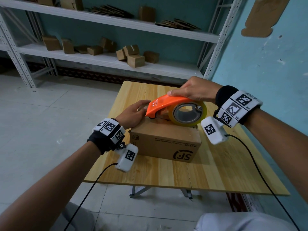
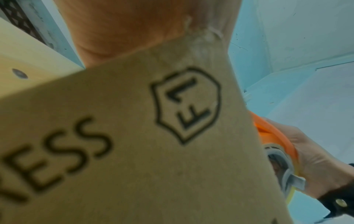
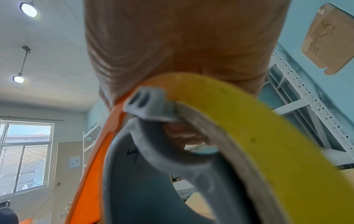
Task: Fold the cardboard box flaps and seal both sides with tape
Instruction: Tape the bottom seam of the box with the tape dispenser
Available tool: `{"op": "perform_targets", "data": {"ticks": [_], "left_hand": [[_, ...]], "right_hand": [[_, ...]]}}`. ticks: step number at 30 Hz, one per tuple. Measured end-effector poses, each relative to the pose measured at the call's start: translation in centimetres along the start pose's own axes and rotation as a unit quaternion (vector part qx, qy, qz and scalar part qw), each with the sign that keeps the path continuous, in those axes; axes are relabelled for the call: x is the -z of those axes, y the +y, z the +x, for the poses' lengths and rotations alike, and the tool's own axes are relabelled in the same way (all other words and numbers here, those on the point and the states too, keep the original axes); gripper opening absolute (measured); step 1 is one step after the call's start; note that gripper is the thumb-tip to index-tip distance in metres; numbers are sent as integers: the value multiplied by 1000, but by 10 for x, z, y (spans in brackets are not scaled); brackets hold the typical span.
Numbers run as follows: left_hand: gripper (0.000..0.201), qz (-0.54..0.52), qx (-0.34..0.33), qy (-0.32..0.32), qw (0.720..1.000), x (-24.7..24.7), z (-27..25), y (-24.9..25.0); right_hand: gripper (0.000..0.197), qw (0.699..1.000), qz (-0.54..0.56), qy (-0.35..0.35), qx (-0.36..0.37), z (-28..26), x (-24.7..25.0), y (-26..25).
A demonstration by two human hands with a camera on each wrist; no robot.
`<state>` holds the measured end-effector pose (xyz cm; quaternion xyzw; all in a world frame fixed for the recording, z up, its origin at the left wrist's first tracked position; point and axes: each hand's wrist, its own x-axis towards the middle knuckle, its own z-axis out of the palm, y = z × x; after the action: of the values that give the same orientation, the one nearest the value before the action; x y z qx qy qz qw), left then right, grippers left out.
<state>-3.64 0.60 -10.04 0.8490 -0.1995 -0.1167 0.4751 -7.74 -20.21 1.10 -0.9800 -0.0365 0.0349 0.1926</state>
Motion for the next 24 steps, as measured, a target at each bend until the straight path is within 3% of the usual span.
{"op": "perform_targets", "data": {"ticks": [24], "left_hand": [[37,-12,20,-7,1000,-1,-2,3]], "right_hand": [[53,1000,5,-3,0,-17,12,25]]}}
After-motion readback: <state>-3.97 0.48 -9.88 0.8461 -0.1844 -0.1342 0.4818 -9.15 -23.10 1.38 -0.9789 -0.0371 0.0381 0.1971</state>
